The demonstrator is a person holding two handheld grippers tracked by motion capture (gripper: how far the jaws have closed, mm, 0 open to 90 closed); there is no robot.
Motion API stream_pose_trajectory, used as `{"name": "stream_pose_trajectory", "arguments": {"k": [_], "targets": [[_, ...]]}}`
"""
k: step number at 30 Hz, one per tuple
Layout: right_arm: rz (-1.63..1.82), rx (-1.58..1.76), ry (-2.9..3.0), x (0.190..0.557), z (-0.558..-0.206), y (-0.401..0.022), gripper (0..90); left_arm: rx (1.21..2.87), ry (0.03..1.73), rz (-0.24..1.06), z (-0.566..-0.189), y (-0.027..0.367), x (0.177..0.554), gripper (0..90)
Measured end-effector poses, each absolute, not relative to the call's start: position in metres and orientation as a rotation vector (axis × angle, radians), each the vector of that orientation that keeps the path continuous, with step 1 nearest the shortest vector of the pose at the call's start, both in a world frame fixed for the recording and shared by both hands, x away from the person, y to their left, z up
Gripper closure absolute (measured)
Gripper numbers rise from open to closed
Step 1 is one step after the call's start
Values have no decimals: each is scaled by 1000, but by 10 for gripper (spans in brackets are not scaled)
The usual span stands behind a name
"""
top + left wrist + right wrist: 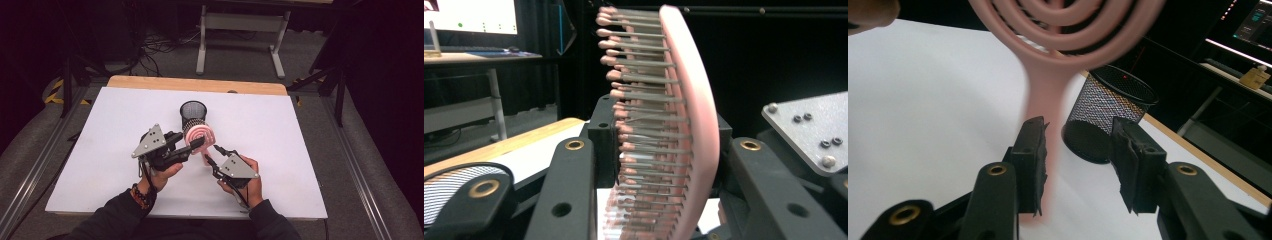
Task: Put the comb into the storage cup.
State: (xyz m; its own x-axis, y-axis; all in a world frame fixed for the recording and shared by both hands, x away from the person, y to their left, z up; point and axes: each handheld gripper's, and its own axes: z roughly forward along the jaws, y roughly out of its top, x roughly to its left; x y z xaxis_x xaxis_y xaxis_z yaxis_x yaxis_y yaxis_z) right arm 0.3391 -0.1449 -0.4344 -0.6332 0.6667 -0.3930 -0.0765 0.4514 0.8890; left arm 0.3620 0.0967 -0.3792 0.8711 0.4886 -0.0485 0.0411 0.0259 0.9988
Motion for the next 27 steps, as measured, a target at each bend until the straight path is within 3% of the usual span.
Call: {"name": "stream_pose_trajectory", "arguments": {"k": [4,27], "targets": [[1277,485,1972,338,-433,-147,512,1512,454,386,-374,106,365,635],[1313,616,1886,338,-429,-187,327,1493,499,430,-363,139,376,635]]}}
